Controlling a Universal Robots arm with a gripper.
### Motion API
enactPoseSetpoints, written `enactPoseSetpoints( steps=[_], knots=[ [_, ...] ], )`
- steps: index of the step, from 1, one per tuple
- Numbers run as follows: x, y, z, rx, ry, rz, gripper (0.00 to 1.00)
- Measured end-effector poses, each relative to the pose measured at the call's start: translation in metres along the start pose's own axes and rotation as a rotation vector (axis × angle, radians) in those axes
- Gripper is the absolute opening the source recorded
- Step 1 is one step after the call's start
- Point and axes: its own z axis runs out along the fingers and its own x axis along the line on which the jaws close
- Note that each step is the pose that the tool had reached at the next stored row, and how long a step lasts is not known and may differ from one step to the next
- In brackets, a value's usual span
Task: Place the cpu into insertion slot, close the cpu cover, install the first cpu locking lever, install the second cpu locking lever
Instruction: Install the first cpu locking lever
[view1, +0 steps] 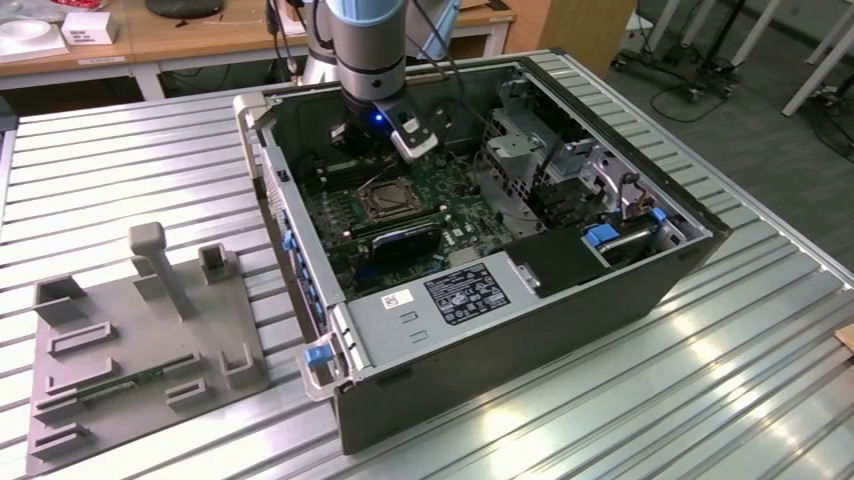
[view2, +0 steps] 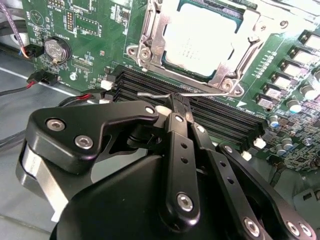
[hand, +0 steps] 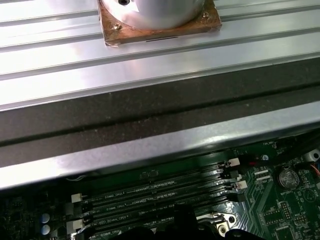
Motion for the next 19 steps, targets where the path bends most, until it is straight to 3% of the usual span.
enactPoseSetpoints(
  steps=[10, 19],
  knots=[
    [-0.0004, -0.0001, 0.001, -0.0003, -0.0001, 0.0, 0.11],
    [-0.0024, -0.0012, 0.0073, -0.0001, 0.0, 0.0, 0.11]
  ],
)
